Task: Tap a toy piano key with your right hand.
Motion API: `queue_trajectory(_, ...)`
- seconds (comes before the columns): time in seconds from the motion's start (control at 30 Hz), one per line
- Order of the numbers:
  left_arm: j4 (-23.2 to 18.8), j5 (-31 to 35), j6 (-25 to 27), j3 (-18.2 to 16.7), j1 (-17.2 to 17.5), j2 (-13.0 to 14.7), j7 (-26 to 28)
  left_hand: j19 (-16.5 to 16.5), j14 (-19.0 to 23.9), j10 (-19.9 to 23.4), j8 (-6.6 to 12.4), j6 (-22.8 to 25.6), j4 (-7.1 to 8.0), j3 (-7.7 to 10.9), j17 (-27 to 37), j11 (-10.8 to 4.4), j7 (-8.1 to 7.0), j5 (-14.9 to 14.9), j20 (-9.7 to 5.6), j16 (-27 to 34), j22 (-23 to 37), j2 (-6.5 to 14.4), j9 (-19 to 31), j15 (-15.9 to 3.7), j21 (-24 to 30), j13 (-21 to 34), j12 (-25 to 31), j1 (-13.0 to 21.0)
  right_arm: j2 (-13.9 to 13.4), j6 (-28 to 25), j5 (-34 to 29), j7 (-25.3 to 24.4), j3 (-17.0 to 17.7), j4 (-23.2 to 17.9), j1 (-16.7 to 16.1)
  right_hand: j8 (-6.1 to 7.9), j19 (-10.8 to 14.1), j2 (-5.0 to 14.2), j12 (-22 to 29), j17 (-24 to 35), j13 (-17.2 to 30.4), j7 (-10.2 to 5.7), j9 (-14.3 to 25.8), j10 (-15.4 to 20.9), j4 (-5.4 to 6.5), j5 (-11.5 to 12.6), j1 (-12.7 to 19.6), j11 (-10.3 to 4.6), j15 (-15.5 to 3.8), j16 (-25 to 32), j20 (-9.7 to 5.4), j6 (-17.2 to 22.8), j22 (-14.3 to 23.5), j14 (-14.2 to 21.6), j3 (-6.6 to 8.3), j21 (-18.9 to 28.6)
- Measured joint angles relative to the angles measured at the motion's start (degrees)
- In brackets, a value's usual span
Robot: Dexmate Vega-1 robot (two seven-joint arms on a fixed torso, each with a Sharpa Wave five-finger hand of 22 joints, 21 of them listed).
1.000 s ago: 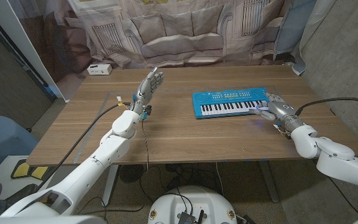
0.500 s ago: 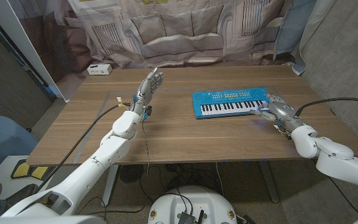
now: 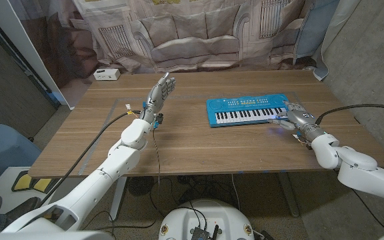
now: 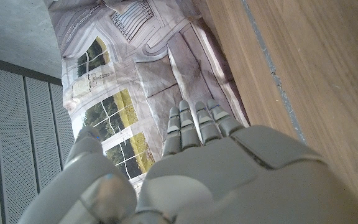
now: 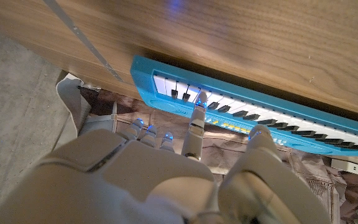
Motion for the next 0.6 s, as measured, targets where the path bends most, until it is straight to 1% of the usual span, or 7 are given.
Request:
queue_trajectory(0.2,0.01,-0.12,0.19,0.02,0.02,0.00,0.01,0.00,0.00,0.00,0.00,0.00,0.00,0.00,0.00,0.00,0.00,0.00,0.00,0.00,0.00,0.04,0.00,0.00,0.00,0.00,0.00,0.04,0.03,-0.15,-0.09,0.32,-0.56,0.23,0.46,0.00,0.00,0.00,0.00,0.00,0.00,0.00,0.00,0.00,0.00,0.00,0.00,0.00,0.00,0.00,0.00,0.00,0.00,0.00,0.00,0.00)
queue_trajectory(0.27,0.01,-0.13,0.25,0.03,0.03,0.02,0.00,0.00,0.00,0.00,0.00,0.00,0.00,0.00,0.00,0.00,0.00,0.00,0.00,0.00,0.00,0.31,0.00,0.00,0.00,0.00,0.00,0.30,0.03,-0.19,-0.12,0.41,-0.67,0.25,0.53,0.00,0.00,0.00,0.00,0.00,0.00,0.00,0.00,0.22,0.00,0.00,0.00,-0.21,0.00,0.00,0.00,0.00,0.00,0.00,0.00,0.00)
queue_trajectory(0.4,0.01,-0.15,0.35,0.05,0.04,0.04,0.01,0.00,0.00,0.01,0.00,0.00,0.00,0.00,0.00,0.00,0.00,0.00,0.00,0.00,0.00,0.30,0.00,0.00,0.00,0.00,0.00,0.30,0.03,-0.25,-0.19,0.60,-0.93,0.32,0.74,0.00,-0.32,0.00,0.00,0.00,0.00,0.00,0.00,0.22,0.00,0.00,0.00,-0.21,0.00,0.00,0.32,0.00,0.00,0.00,0.00,0.00)
queue_trajectory(0.57,-0.03,-0.18,0.44,0.07,0.08,0.06,0.01,0.00,0.00,0.01,0.00,0.00,0.01,-0.01,0.00,0.00,0.00,0.00,-0.01,0.00,0.00,0.30,0.00,0.00,0.00,0.00,0.00,0.30,0.03,-0.28,-0.25,0.89,-1.15,0.39,0.99,0.00,-0.32,0.00,0.41,0.00,0.00,-0.01,0.00,0.23,0.00,0.00,0.00,-0.19,0.00,0.00,0.32,0.01,0.00,0.00,0.00,0.00)
queue_trajectory(0.6,-0.03,-0.18,0.44,0.07,0.09,0.06,0.01,0.00,0.00,0.01,0.00,0.00,0.01,-0.01,0.00,0.00,0.00,0.00,-0.01,0.00,0.00,0.30,0.00,0.00,0.00,0.00,0.00,0.30,0.03,-0.29,-0.27,0.98,-1.15,0.39,0.99,0.00,-0.32,0.00,0.41,0.00,0.00,-0.21,0.00,0.37,0.00,0.00,0.00,-0.05,0.00,0.00,0.32,0.21,0.00,0.00,0.00,0.00)
